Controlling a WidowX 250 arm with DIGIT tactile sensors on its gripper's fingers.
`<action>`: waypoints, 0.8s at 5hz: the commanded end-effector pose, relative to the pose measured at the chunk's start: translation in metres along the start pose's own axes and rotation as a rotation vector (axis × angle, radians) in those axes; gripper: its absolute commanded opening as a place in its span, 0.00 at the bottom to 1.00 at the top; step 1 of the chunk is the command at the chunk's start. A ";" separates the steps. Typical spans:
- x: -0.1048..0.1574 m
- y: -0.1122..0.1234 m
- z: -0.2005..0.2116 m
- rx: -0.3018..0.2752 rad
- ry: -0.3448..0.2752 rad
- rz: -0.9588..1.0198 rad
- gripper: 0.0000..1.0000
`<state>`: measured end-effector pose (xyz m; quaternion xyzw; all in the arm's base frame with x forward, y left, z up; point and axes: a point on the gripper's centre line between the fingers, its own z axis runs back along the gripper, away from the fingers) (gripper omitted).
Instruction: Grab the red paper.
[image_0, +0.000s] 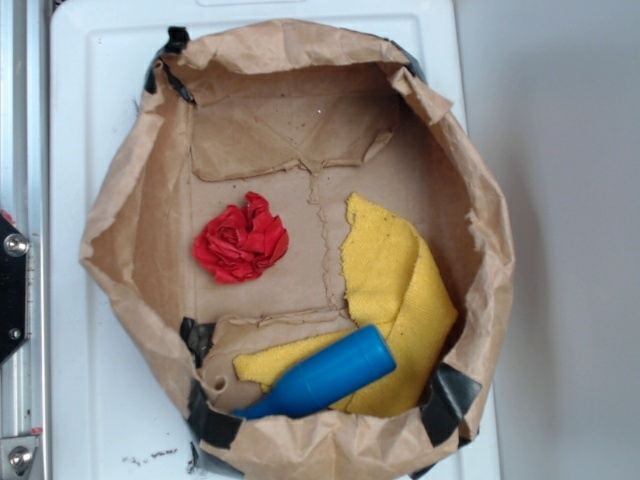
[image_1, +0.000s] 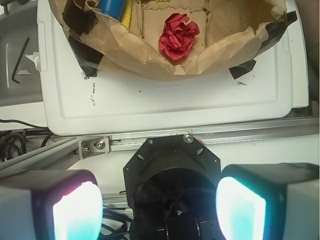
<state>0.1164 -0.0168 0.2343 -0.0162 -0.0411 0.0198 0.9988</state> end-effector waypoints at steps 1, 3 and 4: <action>0.000 0.000 0.000 0.000 0.000 0.000 1.00; 0.097 -0.017 -0.038 0.023 -0.059 0.165 1.00; 0.146 -0.016 -0.043 -0.059 -0.115 0.034 1.00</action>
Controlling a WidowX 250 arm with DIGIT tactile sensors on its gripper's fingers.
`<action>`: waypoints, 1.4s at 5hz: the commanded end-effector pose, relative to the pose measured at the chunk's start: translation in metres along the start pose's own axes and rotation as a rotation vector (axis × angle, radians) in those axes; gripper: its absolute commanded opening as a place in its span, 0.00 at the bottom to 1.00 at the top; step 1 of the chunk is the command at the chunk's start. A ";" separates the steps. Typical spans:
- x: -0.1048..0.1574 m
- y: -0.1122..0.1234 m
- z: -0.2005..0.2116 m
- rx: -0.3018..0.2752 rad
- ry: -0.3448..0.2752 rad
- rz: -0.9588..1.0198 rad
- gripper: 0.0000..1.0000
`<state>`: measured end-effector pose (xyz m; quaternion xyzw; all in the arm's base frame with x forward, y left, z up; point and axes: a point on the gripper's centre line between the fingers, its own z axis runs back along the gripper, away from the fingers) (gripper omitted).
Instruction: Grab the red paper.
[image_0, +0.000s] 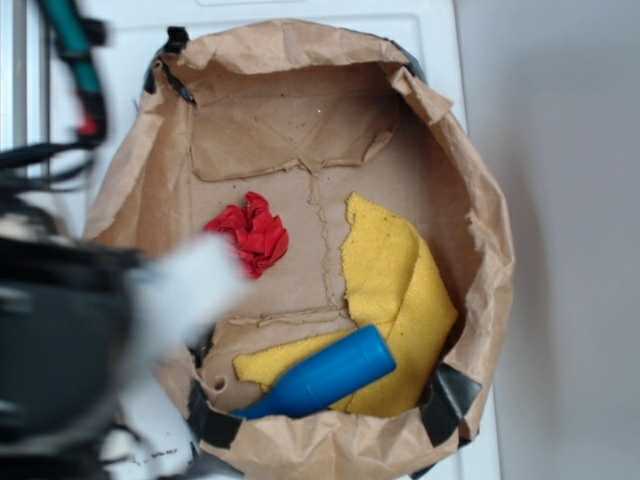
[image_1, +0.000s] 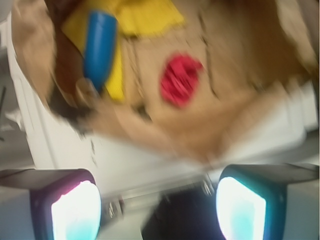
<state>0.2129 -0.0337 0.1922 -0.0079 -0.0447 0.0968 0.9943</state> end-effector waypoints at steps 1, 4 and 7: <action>0.074 0.014 0.004 -0.177 -0.146 -0.183 1.00; 0.042 0.056 -0.014 -0.191 -0.173 -0.377 1.00; 0.042 0.056 -0.014 -0.191 -0.173 -0.377 1.00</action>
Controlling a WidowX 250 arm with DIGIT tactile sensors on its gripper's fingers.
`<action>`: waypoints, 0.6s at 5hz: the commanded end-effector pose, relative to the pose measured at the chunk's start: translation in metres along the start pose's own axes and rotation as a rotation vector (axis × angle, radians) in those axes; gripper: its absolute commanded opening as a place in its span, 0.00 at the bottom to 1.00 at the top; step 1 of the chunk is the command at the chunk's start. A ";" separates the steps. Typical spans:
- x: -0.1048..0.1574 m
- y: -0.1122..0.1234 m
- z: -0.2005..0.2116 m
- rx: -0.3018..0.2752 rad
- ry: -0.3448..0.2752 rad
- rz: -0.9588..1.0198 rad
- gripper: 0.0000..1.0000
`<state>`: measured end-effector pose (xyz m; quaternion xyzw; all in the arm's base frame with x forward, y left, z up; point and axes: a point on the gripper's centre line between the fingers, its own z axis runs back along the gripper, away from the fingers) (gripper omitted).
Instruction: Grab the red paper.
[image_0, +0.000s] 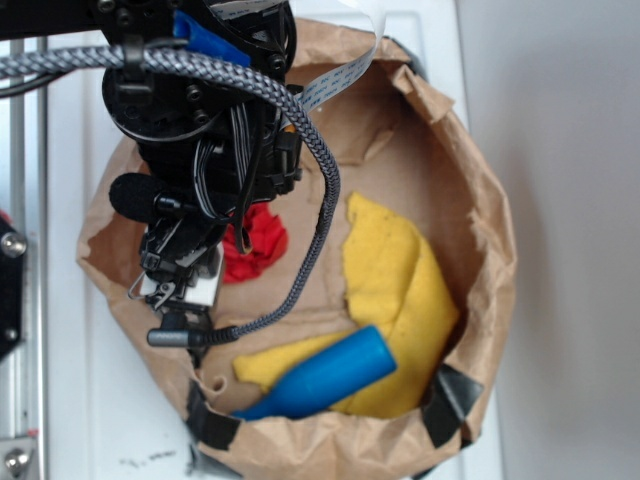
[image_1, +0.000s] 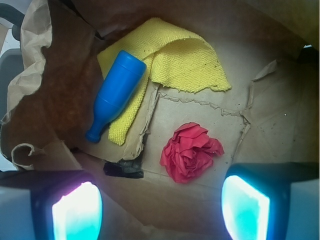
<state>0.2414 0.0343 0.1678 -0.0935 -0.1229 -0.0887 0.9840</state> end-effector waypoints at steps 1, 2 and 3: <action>0.007 -0.006 0.010 0.017 -0.031 -0.018 1.00; 0.000 -0.001 -0.029 0.046 -0.073 -0.045 1.00; -0.005 -0.001 -0.044 0.056 -0.084 -0.064 1.00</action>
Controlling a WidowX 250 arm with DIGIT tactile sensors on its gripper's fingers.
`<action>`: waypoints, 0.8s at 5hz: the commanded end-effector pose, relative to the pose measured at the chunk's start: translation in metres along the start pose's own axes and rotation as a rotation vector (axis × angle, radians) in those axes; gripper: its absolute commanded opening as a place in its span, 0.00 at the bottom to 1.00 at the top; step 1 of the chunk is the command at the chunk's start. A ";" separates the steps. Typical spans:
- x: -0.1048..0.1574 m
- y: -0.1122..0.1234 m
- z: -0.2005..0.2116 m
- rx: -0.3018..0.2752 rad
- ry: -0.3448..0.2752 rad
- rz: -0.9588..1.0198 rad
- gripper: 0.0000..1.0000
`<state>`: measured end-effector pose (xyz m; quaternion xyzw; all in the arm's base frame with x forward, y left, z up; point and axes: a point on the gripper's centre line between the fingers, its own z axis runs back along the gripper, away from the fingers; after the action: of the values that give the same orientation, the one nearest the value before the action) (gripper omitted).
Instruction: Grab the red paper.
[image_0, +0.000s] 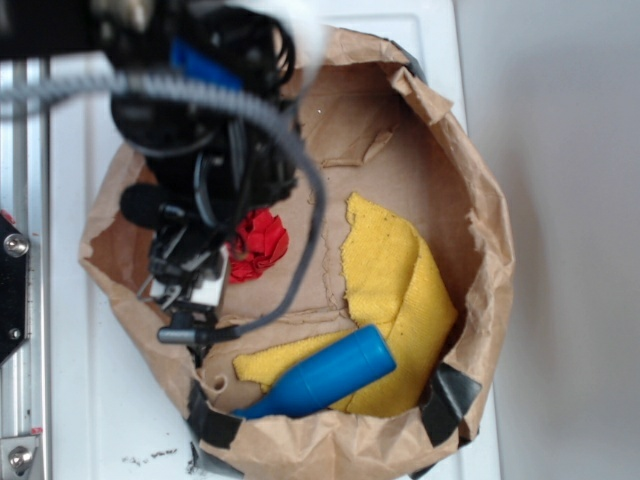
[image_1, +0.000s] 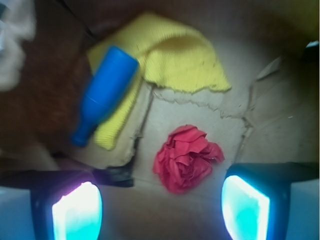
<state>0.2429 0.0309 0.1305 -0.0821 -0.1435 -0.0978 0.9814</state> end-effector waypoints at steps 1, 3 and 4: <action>0.004 -0.001 -0.026 0.051 -0.044 -0.035 1.00; 0.015 0.004 -0.049 0.077 -0.021 -0.014 1.00; 0.012 0.005 -0.063 0.111 -0.039 -0.006 1.00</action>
<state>0.2656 0.0282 0.0618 -0.0347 -0.1519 -0.0864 0.9840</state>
